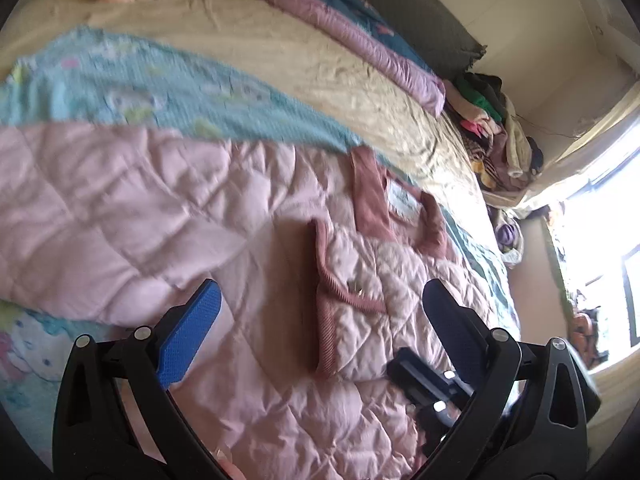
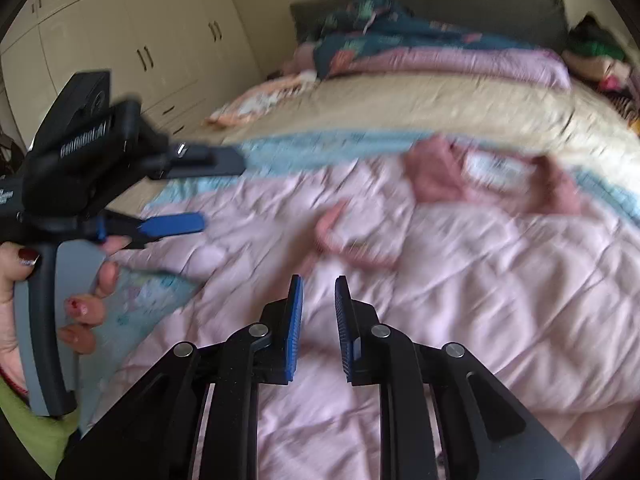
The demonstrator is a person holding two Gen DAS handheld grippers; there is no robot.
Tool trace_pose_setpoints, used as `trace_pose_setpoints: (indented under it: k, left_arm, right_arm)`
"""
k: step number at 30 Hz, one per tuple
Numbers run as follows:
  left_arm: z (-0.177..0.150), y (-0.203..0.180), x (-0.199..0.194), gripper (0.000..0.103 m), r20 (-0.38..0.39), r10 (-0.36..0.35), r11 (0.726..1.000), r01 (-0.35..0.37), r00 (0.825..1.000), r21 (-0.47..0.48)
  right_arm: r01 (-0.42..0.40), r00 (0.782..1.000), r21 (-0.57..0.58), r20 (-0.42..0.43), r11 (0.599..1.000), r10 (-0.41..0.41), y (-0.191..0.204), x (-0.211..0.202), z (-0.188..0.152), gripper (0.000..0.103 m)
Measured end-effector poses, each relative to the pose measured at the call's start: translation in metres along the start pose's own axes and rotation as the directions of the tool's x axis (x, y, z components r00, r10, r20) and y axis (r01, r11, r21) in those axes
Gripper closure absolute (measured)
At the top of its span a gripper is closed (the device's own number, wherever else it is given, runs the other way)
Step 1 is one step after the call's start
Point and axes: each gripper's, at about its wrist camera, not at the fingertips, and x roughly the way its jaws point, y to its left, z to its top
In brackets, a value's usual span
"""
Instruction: Fold large clothes
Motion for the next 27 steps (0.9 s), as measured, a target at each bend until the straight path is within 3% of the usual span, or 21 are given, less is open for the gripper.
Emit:
trace_pose_setpoints:
  k: [1,3,4,6,10,13,14,15,17,24,27]
  left_arm:
    - [-0.002,0.001,0.005,0.008,-0.013,0.011,1.000,-0.011,1.000,-0.003]
    - [-0.008,0.003,0.017,0.008,-0.048,0.014,1.000,-0.015,0.999,-0.005]
    - [-0.011,0.003,0.023,0.008,-0.067,0.005,1.000,-0.006,0.998,-0.015]
    - [-0.017,0.004,0.038,0.008,-0.107,-0.031,0.999,0.027,0.994,-0.044]
    - [-0.031,-0.004,0.063,0.011,-0.142,-0.022,0.999,0.017,0.990,-0.033]
    - [-0.039,-0.017,0.075,0.047,-0.143,0.022,1.000,-0.019,0.989,0.024]
    - [-0.041,-0.023,0.077,0.076,-0.134,0.036,0.998,-0.028,0.990,0.057]
    - [-0.043,-0.028,0.077,0.090,-0.118,0.061,0.995,-0.051,0.991,0.087]
    - [-0.042,-0.039,0.073,0.097,-0.080,0.081,0.987,-0.069,0.993,0.148]
    - [-0.005,-0.071,0.015,0.098,0.122,0.076,0.963,-0.104,0.990,0.248]
    - [0.001,-0.062,0.007,0.098,0.136,0.079,0.962,-0.111,0.988,0.249]
  right_arm:
    - [-0.011,1.000,0.005,-0.003,1.000,0.011,-0.002,-0.003,-0.001,0.081]
    - [-0.018,1.000,0.022,0.010,1.000,0.018,-0.006,-0.015,-0.002,0.058]
    - [-0.014,1.000,0.034,0.016,0.999,0.013,-0.013,-0.023,-0.003,0.053]
    - [0.000,1.000,0.077,0.022,0.997,-0.001,-0.030,-0.042,-0.005,0.050]
    - [0.061,0.997,0.132,0.038,0.989,-0.067,-0.062,-0.074,-0.012,0.044]
    - [0.103,0.992,0.177,0.056,0.979,-0.115,-0.086,-0.099,-0.020,0.043]
    - [0.111,0.990,0.189,0.060,0.976,-0.125,-0.092,-0.104,-0.022,0.042]
    - [0.120,0.988,0.209,0.067,0.970,-0.137,-0.101,-0.113,-0.026,0.042]
    - [0.131,0.986,0.237,0.074,0.963,-0.153,-0.114,-0.122,-0.030,0.042]
    - [0.161,0.972,0.297,0.118,0.941,-0.203,-0.148,-0.151,-0.033,0.042]
    - [0.212,0.965,0.299,0.088,0.930,-0.248,-0.163,-0.148,-0.032,0.036]
